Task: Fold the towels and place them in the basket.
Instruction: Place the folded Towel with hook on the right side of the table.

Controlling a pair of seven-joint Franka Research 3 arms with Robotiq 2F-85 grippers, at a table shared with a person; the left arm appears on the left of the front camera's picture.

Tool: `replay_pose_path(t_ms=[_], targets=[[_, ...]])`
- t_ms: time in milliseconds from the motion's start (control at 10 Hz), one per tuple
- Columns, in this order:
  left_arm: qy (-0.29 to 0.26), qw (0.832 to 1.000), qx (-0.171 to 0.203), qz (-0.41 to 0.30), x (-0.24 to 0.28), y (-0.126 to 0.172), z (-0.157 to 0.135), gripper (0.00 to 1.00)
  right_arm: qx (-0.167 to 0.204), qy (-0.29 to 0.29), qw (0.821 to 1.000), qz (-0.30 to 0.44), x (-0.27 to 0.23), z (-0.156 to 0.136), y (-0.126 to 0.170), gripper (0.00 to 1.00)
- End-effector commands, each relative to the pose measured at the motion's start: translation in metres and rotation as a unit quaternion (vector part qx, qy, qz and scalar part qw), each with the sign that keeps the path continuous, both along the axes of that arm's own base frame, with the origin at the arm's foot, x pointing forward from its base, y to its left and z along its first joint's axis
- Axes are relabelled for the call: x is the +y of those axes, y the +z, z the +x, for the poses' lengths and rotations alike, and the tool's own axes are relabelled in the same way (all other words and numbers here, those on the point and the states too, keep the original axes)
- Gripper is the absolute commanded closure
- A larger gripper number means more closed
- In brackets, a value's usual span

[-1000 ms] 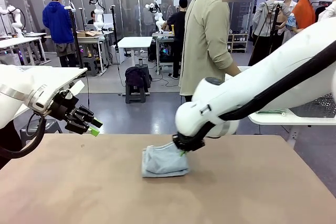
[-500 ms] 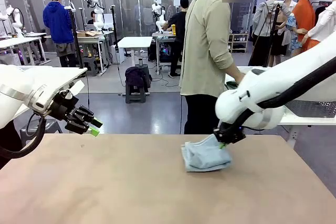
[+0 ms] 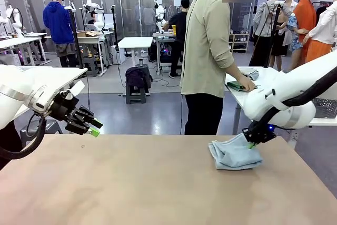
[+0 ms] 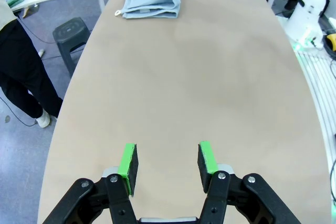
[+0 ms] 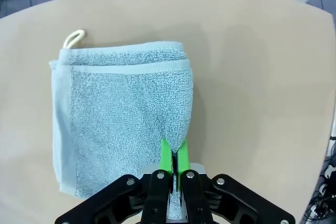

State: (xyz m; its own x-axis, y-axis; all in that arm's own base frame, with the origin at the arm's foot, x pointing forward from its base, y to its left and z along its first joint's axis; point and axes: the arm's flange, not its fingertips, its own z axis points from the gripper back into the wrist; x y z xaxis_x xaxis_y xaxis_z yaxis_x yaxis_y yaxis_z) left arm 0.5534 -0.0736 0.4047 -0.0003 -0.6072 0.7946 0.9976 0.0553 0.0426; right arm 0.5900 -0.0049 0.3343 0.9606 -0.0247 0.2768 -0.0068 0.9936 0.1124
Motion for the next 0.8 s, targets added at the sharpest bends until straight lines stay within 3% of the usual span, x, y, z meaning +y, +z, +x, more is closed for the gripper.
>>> replay_pose_path(t_ms=[0,300,700], targets=[[0.003,1.000,0.004,0.005,0.000,0.002,-0.001,0.40,0.010,0.022,1.000,-0.013,-0.023,0.011,0.000,0.95],[0.003,1.000,0.004,0.005,0.000,0.002,-0.001,0.40,-0.005,-0.002,1.000,-0.029,-0.065,0.017,-0.002,0.95],[0.003,1.000,0.004,0.005,0.000,0.002,-0.001,0.40,0.001,-0.006,0.999,-0.044,-0.079,0.021,-0.003,0.92]])
